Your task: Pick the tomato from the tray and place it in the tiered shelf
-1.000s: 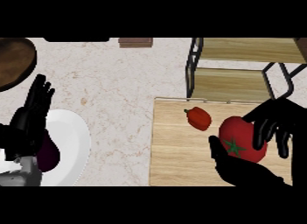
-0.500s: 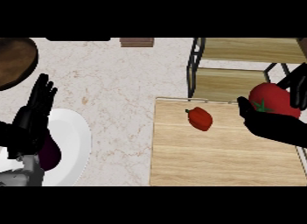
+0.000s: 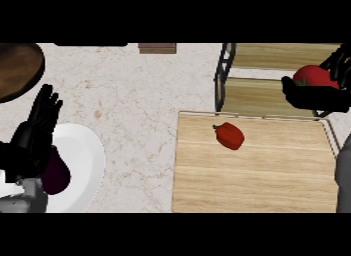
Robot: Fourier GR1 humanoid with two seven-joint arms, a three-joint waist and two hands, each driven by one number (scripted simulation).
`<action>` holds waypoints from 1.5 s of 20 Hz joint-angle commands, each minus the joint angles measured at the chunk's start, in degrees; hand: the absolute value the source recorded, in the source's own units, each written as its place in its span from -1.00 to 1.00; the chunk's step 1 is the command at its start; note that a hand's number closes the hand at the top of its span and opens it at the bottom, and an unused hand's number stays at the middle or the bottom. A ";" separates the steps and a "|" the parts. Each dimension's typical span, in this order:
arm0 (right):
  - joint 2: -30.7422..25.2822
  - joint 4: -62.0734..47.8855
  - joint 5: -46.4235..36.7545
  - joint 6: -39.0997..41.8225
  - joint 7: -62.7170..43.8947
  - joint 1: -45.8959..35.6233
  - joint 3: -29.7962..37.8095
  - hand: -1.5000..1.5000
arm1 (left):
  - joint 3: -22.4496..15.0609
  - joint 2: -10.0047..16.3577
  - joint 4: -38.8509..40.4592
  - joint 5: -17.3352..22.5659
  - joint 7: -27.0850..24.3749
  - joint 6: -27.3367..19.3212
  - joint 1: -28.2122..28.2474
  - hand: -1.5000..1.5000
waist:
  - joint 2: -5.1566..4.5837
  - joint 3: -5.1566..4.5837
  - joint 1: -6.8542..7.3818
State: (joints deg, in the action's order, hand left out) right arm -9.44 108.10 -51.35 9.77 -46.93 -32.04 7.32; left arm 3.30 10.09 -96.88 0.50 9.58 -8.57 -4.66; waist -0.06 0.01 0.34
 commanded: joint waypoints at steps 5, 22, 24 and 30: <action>-3.42 -17.35 1.98 -9.79 9.44 -5.33 5.51 1.00 | 0.88 -0.37 -2.00 0.93 -0.94 1.88 2.75 0.00 | 0.00 -0.01 0.10; -5.54 -45.60 12.38 -20.05 24.34 -14.01 11.26 -1.00 | 1.61 -1.77 3.19 -1.04 -1.75 1.27 -1.37 0.00 | -0.11 -0.01 0.13; -3.34 -43.68 13.26 -22.23 25.95 -11.59 10.37 -1.00 | -1.66 -3.33 -2.18 -3.17 3.34 -0.30 0.21 0.00 | 0.00 0.01 0.10; -4.01 -39.36 18.14 -22.71 28.10 -12.00 11.66 -1.00 | 0.35 -2.82 0.78 -1.83 -2.30 1.92 2.66 0.00 | 0.01 -0.01 -0.05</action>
State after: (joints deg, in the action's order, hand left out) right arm -13.88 68.61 -36.59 -11.01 -22.84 -44.02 17.86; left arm 3.62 7.67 -97.72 -1.29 8.73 -7.10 -2.52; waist 0.02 0.17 0.10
